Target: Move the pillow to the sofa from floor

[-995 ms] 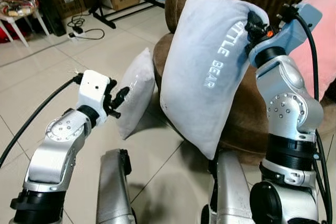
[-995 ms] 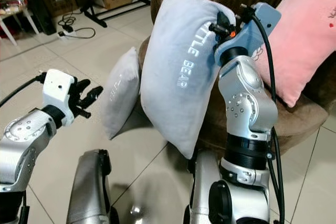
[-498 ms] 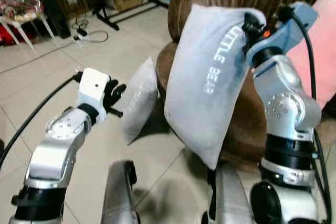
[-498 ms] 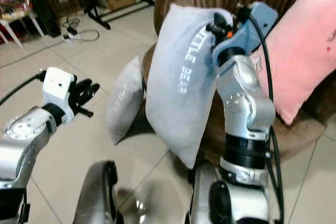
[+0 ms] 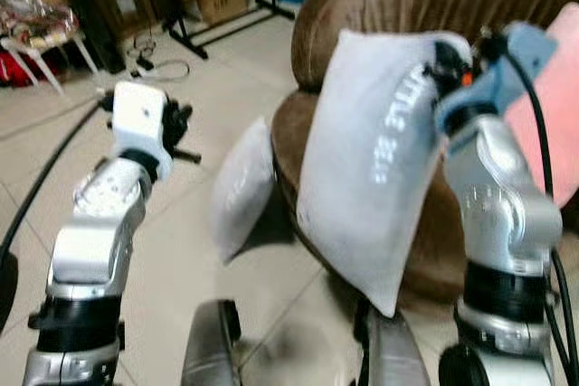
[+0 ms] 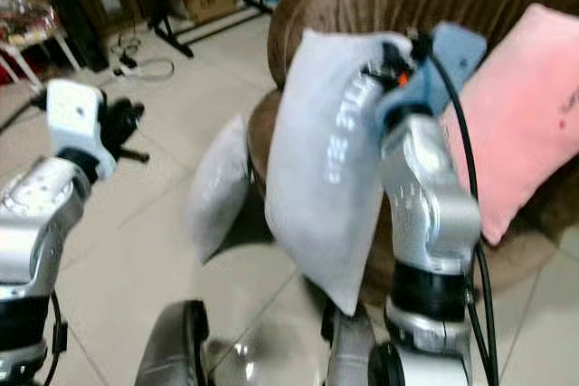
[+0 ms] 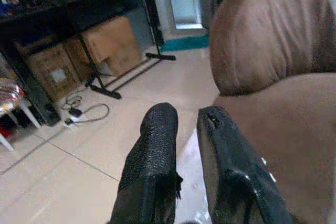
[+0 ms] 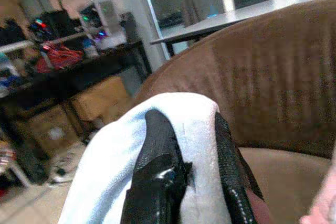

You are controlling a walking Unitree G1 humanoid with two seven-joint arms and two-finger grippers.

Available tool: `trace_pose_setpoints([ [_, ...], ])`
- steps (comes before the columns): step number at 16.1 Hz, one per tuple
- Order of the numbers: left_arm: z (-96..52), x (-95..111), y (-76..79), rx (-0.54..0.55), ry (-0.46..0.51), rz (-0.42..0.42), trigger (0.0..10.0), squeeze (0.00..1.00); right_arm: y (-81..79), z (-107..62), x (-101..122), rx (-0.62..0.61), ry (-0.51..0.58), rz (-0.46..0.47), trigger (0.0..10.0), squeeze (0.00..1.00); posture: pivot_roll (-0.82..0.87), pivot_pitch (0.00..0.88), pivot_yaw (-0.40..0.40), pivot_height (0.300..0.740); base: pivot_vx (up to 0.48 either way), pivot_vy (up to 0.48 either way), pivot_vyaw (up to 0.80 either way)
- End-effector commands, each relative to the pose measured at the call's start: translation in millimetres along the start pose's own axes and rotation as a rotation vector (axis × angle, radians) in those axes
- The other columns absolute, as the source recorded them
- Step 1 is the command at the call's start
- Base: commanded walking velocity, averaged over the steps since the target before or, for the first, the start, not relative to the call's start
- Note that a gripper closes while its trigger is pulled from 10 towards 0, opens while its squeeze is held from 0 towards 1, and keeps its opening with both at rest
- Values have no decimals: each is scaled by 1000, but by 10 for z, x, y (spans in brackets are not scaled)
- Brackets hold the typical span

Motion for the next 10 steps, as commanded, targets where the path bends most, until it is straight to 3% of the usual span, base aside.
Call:
trace_pose_setpoints([
  [1,3,49,-37,11,9,-23,10000,0,-80,-49,162,17,96,-11,0,0,-116,0,53,640,0,0,0],
  [2,4,81,-48,10,14,-49,10000,0,-55,-101,123,-3,103,-30,0,0,-118,0,57,650,0,0,0],
  [5,-45,43,67,-98,0,26,10000,0,21,-288,-112,-40,36,-51,0,0,-121,0,65,680,0,0,0],
  [8,-79,18,163,-150,-5,31,10000,0,48,-342,-166,-48,25,-65,0,0,-124,0,68,705,0,0,0],
  [10,-115,-85,215,-188,-62,10,10000,0,91,-382,-233,-66,-1,-70,0,0,-126,0,71,730,0,0,0],
])
Point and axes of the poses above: a point about 5 cm out from each wrist's last joint towards the gripper, its own z axis pointing out of the wrist towards the gripper, its own x axis along the axis of the wrist's last joint, y = z × x, the point moved 2 cm from there along z, pointing out of the wrist towards the gripper, and after that the axes turned 5 degrees about z, right-handed, at the moved point
